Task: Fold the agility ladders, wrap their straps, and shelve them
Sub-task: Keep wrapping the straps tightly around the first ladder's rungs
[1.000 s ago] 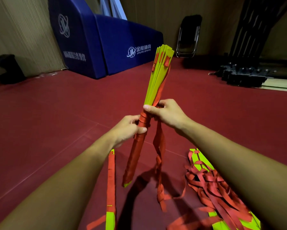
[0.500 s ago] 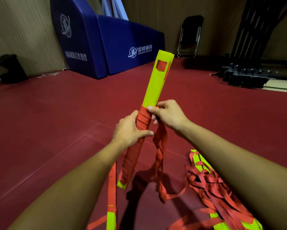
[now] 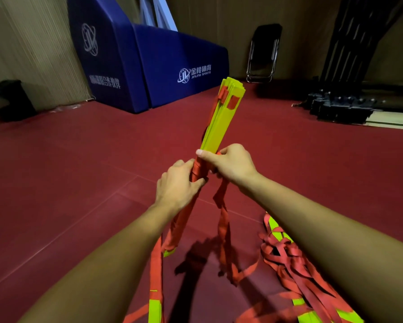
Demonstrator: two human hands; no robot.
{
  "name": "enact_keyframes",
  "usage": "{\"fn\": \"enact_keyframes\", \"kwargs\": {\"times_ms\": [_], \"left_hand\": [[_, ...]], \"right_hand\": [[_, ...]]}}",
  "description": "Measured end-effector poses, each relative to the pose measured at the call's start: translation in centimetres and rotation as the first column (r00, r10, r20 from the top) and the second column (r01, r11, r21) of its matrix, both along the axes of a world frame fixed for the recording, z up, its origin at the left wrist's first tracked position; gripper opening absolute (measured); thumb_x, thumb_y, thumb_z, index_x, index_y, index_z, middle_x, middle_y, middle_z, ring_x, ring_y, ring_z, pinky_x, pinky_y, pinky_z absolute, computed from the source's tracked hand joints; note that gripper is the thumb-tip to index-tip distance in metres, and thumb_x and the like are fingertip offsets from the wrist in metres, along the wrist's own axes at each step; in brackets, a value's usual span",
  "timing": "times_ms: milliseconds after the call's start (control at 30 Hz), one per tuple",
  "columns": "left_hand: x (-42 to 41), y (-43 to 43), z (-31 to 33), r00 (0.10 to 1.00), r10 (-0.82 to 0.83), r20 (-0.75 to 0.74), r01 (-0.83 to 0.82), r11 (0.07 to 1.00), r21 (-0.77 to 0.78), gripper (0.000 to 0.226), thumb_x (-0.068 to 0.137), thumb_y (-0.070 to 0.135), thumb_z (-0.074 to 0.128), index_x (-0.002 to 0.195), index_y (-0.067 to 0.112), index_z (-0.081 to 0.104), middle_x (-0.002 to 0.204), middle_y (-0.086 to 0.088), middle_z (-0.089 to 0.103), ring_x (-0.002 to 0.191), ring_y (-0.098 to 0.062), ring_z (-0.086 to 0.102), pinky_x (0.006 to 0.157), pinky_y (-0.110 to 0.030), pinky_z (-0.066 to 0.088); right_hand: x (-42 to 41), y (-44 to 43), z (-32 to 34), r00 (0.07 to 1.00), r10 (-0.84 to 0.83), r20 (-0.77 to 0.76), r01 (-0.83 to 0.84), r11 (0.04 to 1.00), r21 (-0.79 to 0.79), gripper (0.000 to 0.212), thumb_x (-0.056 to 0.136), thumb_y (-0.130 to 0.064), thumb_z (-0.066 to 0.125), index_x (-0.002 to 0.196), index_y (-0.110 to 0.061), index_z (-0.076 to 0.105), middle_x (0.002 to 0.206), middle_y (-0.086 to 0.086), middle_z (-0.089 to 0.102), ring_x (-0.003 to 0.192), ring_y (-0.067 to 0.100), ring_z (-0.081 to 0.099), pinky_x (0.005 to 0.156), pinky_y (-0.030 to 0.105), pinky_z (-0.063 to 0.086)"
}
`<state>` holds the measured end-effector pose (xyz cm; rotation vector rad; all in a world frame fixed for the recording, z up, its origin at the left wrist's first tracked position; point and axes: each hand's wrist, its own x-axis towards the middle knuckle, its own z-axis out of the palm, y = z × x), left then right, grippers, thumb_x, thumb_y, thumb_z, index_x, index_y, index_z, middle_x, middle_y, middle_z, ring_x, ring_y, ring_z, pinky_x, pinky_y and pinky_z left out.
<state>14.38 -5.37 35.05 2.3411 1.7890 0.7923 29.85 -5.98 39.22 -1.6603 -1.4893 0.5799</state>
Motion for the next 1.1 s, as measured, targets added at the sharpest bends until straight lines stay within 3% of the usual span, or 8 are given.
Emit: {"fn": "enact_keyframes", "kwargs": {"times_ms": [100,200,333,467,567,767,933,1100], "left_hand": [[0.0,0.1,0.1,0.984,-0.123,0.130,0.140,0.982,-0.130,0.034,0.085,0.028,0.066,0.115,0.039,0.055,0.093,0.003,0.057,0.096,-0.030,0.061,0.079,-0.038,0.048],[0.0,0.4,0.1,0.869,-0.172,0.464,0.353,0.873,-0.336,0.062,0.071,0.009,0.060,0.117,0.051,0.053,0.101,0.014,0.067,0.101,-0.020,0.064,0.086,-0.036,0.050],[-0.3,1.0,-0.7,0.730,-0.175,0.660,0.474,0.826,-0.305,0.058,0.080,-0.018,0.061,0.110,0.032,0.057,0.112,-0.001,0.064,0.098,-0.015,0.054,0.082,-0.024,0.049],[-0.5,1.2,-1.0,0.718,-0.213,0.662,0.514,0.804,-0.299,0.057,0.084,-0.014,0.066,0.120,0.029,0.057,0.112,-0.008,0.062,0.090,-0.012,0.052,0.086,-0.029,0.051],[-0.6,1.3,-1.4,0.743,-0.211,0.635,0.472,0.838,-0.274,0.055,0.079,0.002,0.077,0.120,0.035,0.061,0.112,0.011,0.070,0.094,-0.002,0.062,0.098,-0.034,0.050],[-1.0,0.8,-0.9,0.973,-0.075,0.220,0.104,0.987,-0.123,0.036,0.072,0.047,0.070,0.106,0.044,0.058,0.096,0.005,0.069,0.098,-0.028,0.066,0.081,-0.042,0.053],[-0.7,0.1,-0.7,0.997,0.028,0.073,-0.019,0.993,-0.116,0.026,0.080,0.039,0.070,0.103,0.030,0.060,0.098,-0.002,0.062,0.101,-0.038,0.062,0.078,-0.046,0.052],[-0.6,0.2,0.0,0.959,-0.109,0.262,0.171,0.959,-0.226,0.033,0.075,0.018,0.064,0.098,0.037,0.050,0.088,0.002,0.061,0.085,-0.025,0.061,0.070,-0.035,0.047]], "right_hand": [[-0.1,0.1,-0.1,0.999,0.034,0.018,-0.034,0.999,0.006,0.052,0.082,-0.058,0.068,0.059,-0.012,0.067,0.056,0.001,0.066,0.065,0.022,0.066,0.064,0.035,0.049],[-0.1,0.5,-0.1,0.996,0.088,0.005,-0.088,0.996,0.015,0.043,0.088,-0.039,0.068,0.052,-0.016,0.061,0.049,-0.005,0.061,0.057,0.015,0.058,0.061,0.031,0.043],[0.4,1.0,-0.3,0.982,0.189,-0.023,-0.188,0.981,0.036,0.036,0.090,-0.031,0.068,0.059,-0.013,0.066,0.059,0.005,0.069,0.047,0.012,0.055,0.058,0.033,0.044],[0.8,0.7,0.1,0.979,0.196,-0.052,-0.193,0.980,0.056,0.028,0.092,-0.028,0.066,0.074,-0.007,0.074,0.067,0.005,0.073,0.043,0.007,0.054,0.057,0.026,0.043],[1.1,0.5,0.3,0.978,0.133,0.158,-0.145,0.987,0.067,0.031,0.092,-0.036,0.065,0.071,-0.015,0.071,0.062,-0.007,0.071,0.046,0.006,0.060,0.060,0.027,0.049],[-0.2,0.0,0.3,0.991,0.061,0.116,-0.070,0.995,0.074,0.053,0.077,-0.061,0.071,0.057,-0.012,0.063,0.057,0.000,0.069,0.063,0.016,0.068,0.062,0.033,0.051],[-1.6,-0.3,0.1,0.989,0.057,0.135,-0.066,0.996,0.064,0.084,0.054,-0.091,0.052,0.060,-0.009,0.066,0.063,0.006,0.069,0.071,0.027,0.069,0.068,0.041,0.056],[-1.6,-0.3,0.7,0.993,0.062,0.096,-0.070,0.995,0.075,0.061,0.080,-0.059,0.070,0.051,-0.013,0.043,0.052,0.003,0.046,0.055,0.024,0.044,0.050,0.034,0.033]]}}
